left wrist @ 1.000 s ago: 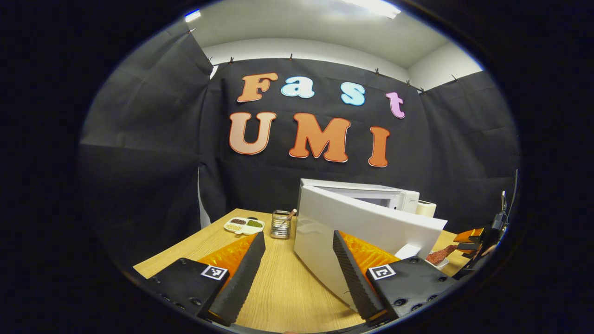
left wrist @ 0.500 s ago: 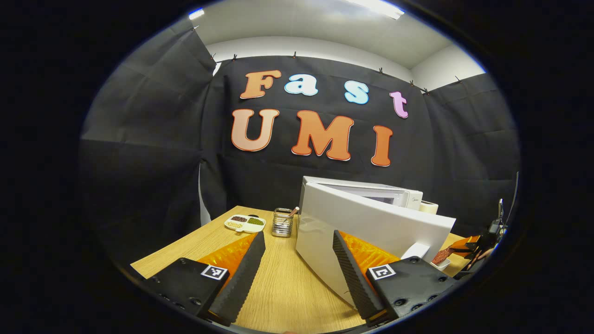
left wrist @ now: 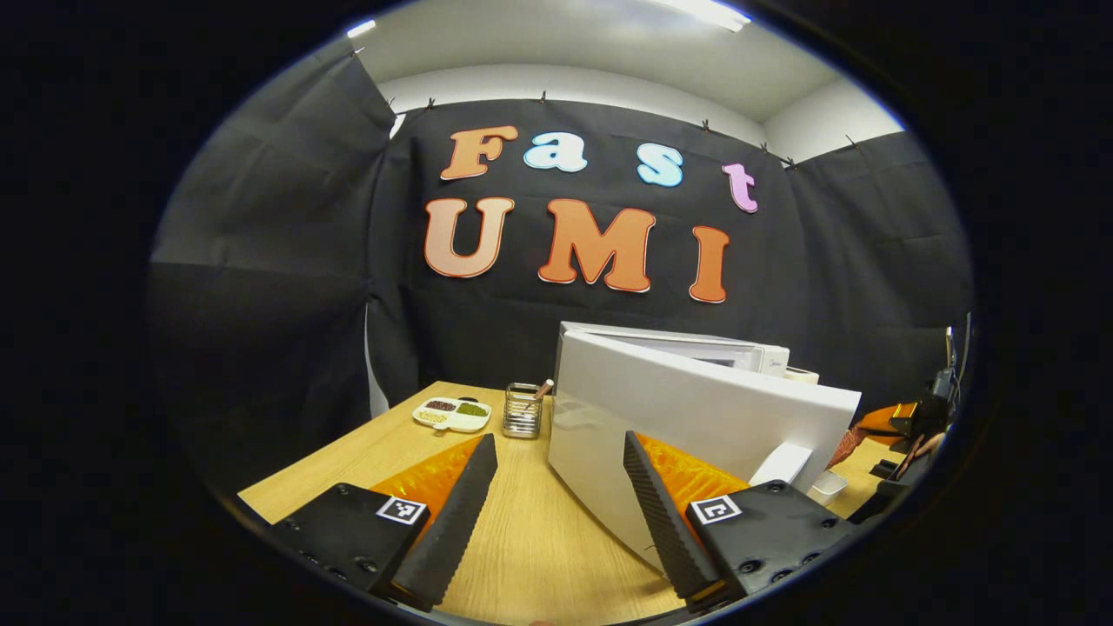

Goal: Open the microwave oven with the left hand, put the food in, and close the microwave oven.

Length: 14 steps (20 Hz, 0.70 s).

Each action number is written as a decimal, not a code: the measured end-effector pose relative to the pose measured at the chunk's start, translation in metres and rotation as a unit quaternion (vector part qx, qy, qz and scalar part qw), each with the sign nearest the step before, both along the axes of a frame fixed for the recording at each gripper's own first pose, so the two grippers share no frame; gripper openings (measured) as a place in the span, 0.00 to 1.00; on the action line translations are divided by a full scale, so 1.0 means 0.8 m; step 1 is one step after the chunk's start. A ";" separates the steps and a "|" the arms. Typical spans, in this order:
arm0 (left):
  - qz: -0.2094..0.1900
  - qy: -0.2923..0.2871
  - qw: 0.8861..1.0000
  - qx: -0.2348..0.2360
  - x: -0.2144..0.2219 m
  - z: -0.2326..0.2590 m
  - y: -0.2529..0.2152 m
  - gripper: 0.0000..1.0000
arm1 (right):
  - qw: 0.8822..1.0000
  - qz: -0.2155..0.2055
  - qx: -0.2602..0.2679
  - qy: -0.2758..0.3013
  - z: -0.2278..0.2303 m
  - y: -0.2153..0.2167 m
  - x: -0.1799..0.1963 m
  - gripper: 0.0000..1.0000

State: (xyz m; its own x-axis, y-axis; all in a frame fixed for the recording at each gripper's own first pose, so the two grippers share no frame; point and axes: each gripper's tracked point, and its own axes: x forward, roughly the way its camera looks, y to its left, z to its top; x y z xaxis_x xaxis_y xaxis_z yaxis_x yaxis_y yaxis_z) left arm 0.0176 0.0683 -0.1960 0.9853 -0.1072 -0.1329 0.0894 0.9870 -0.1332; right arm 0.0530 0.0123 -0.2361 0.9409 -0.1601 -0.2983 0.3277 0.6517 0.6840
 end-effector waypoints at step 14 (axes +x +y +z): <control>-0.031 0.011 0.999 0.003 0.010 -0.023 -0.023 0.95 | 0.993 0.104 0.029 -0.050 0.065 0.192 0.131 0.12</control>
State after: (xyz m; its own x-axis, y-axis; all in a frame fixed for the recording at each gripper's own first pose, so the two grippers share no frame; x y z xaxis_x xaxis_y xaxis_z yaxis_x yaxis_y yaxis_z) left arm 0.0257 0.0498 -0.2142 0.9738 -0.1665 -0.1549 0.1470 0.9805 -0.1301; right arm 0.1579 0.1659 -0.1838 0.9771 0.0561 -0.2051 0.1186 0.6568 0.7447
